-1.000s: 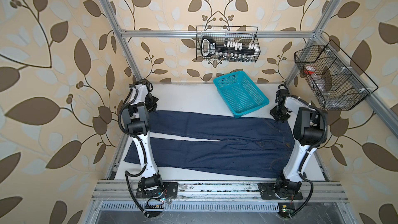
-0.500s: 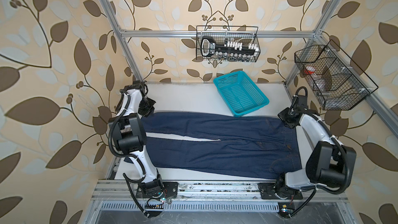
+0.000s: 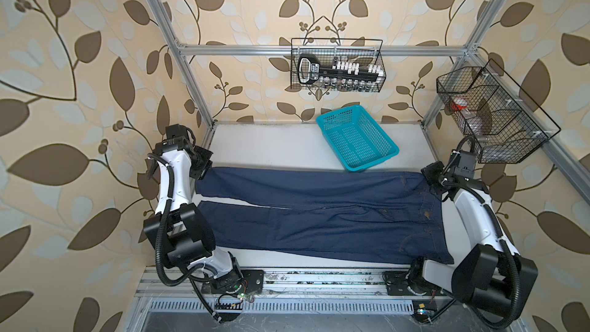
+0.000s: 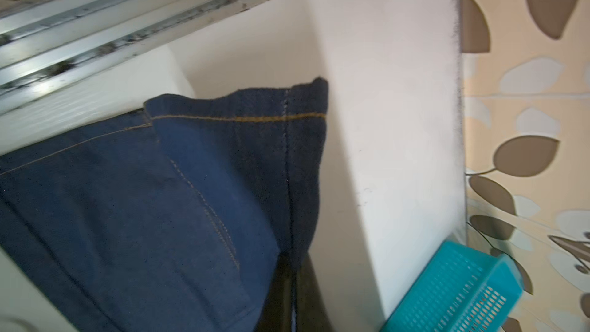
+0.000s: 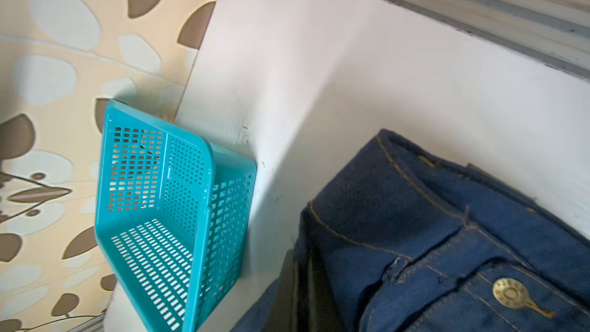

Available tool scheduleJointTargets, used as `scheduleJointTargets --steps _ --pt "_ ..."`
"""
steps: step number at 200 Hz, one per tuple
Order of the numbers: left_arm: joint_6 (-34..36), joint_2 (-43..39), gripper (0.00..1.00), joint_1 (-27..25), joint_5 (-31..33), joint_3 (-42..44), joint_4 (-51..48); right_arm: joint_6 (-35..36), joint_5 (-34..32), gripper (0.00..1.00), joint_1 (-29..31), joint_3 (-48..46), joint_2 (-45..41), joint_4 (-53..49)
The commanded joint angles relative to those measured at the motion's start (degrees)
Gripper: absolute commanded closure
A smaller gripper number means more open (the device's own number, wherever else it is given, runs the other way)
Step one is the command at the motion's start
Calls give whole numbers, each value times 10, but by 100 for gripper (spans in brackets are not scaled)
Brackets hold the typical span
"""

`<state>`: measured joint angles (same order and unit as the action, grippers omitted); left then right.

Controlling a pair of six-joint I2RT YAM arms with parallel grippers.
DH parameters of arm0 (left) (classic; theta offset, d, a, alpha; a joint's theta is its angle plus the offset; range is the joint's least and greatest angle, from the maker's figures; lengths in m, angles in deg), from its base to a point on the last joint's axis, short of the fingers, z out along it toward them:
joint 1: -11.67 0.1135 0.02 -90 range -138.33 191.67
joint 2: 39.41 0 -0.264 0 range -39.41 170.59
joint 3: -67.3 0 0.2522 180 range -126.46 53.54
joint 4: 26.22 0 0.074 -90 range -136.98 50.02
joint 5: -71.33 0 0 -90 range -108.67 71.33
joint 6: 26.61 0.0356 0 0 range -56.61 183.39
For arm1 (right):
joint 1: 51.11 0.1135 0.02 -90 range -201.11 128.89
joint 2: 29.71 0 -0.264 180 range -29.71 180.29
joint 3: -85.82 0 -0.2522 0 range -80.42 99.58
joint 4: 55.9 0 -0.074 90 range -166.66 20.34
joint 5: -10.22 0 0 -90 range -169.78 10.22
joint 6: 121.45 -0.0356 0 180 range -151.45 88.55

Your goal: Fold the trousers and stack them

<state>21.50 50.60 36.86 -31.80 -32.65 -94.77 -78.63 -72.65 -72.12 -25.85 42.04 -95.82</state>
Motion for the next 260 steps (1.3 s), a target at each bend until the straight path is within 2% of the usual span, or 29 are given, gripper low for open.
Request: scheduleJointTargets --steps 1,47,92,118,141,181,207,224,239,260 --pt "22 33 100 0 -38 -70 31 -18 18 100 -3 72 32 53" --pt "34 71 100 0 -62 -152 31 -43 53 100 0 126 80 75" --pt "36 37 100 1 -56 -132 9 -27 75 100 -1 117 65 46" --pt "22 -29 100 3 -15 -64 -3 -13 66 100 -2 70 22 4" --pt "-6 -106 100 9 29 15 -2 -26 29 100 -2 18 -21 -18" --pt "-41 -178 100 17 57 109 3 -31 -56 100 -11 -19 -86 -55" --pt "-81 -206 100 19 33 158 56 -33 -104 100 -19 -74 -155 -67" --pt "-83 -220 100 19 31 169 55 -61 -110 100 -27 -122 -209 -68" --pt "-70 -241 100 23 66 189 37 -77 -107 100 -27 -157 -246 -65" --pt "-47 -270 100 62 63 237 31 -69 -107 100 -27 -183 -271 -101"
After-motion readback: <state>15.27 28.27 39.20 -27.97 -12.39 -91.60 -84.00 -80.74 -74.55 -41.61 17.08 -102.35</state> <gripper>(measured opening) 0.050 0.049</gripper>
